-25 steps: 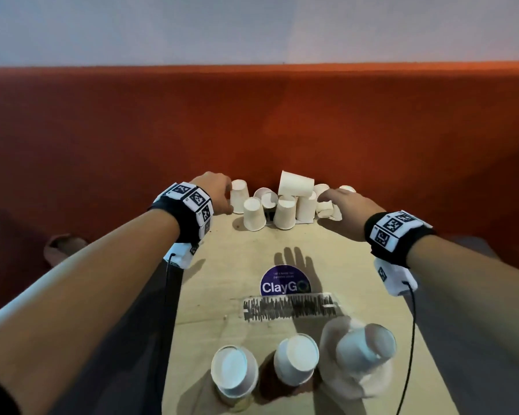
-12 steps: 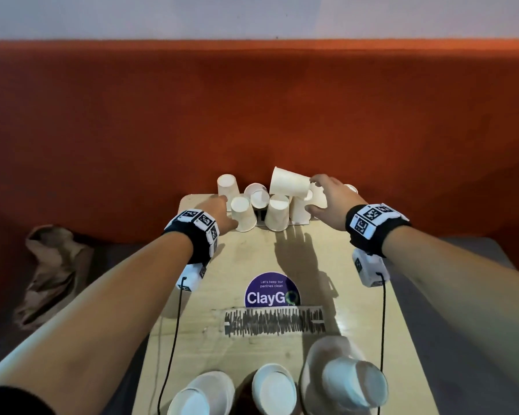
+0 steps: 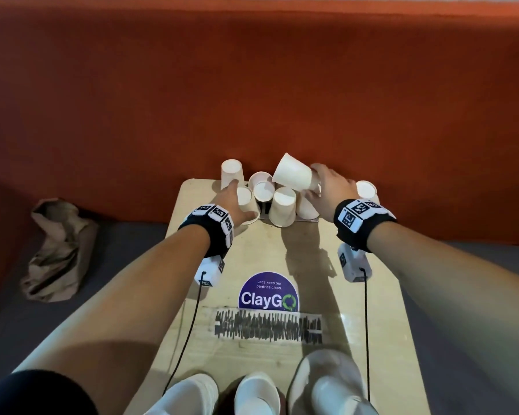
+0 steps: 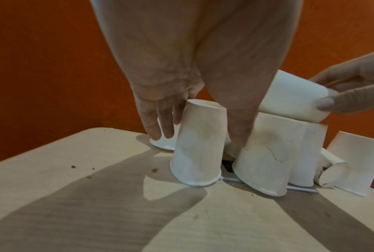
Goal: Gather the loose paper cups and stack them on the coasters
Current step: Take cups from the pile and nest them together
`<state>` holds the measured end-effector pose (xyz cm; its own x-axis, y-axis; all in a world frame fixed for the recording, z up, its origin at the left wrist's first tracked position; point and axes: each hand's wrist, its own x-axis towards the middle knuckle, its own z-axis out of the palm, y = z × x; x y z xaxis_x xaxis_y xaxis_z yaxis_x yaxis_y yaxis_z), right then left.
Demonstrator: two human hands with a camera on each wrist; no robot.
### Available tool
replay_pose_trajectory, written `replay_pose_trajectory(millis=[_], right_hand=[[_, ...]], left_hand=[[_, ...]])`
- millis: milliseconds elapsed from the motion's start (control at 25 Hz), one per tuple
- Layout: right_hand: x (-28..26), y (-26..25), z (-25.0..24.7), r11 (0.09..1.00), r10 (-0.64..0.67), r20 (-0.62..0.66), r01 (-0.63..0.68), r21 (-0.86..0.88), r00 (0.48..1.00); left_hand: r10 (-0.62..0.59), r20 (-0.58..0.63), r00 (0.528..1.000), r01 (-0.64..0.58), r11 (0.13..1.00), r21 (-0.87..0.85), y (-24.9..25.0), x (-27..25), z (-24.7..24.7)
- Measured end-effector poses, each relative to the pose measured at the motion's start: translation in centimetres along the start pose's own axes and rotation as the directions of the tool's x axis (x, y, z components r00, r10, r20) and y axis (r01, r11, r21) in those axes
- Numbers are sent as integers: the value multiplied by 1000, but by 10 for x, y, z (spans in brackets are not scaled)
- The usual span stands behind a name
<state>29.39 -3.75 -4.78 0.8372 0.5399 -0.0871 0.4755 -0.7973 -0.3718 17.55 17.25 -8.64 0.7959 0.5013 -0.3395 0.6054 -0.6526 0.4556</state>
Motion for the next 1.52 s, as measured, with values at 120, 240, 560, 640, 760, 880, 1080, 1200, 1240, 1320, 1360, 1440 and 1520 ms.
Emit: replay_pose_trajectory(millis=[120, 240, 560, 640, 760, 880, 1080, 1200, 1240, 1320, 1360, 1440, 1520], right_hand=[[-2, 4, 0, 998, 1, -29, 1, 70, 1000], [-15, 7, -8, 988, -11, -34, 16, 152, 999], [-79, 8, -34, 861, -93, -107, 134, 490, 990], [-94, 5, -45, 826, -154, -67, 166, 539, 986], [-108, 1, -53, 777, -237, 4, 187, 602, 971], [-123, -8, -55, 771, -326, 76, 218, 598, 942], [-142, -32, -53, 739, -265, 2, 202, 643, 964], [-159, -48, -50, 739, -237, -24, 196, 645, 971], [-165, -55, -51, 723, -229, -22, 185, 665, 973], [-177, -64, -56, 722, -215, -31, 180, 668, 976], [-182, -67, -60, 728, -200, -49, 181, 661, 979], [-192, -75, -69, 746, -160, -100, 187, 639, 982], [-202, -82, -77, 765, -149, -121, 192, 615, 981]], left_hand=[[-17, -25, 1000, 15, 999, -43, 0, 0, 6], [-64, -31, 997, 59, 991, -122, -2, -8, 3], [84, -72, 994, -101, 955, -279, 0, -68, -26], [145, -71, 987, -159, 953, -257, 0, -87, -37], [124, -130, 984, -163, 922, -352, 3, -110, -50], [10, -73, 997, -53, 779, -624, 4, -126, -58], [30, 212, 977, 175, 457, -872, 16, -148, -71], [127, 300, 945, 222, 422, -879, 9, -157, -82], [131, 297, 946, 209, 452, -867, 2, -160, -88], [99, 263, 960, 175, 523, -834, -15, -163, -101], [83, 231, 969, 142, 577, -804, -23, -165, -107], [143, 86, 986, -68, 814, -577, -45, -171, -118], [313, -3, 950, -305, 924, -232, -59, -184, -126]])
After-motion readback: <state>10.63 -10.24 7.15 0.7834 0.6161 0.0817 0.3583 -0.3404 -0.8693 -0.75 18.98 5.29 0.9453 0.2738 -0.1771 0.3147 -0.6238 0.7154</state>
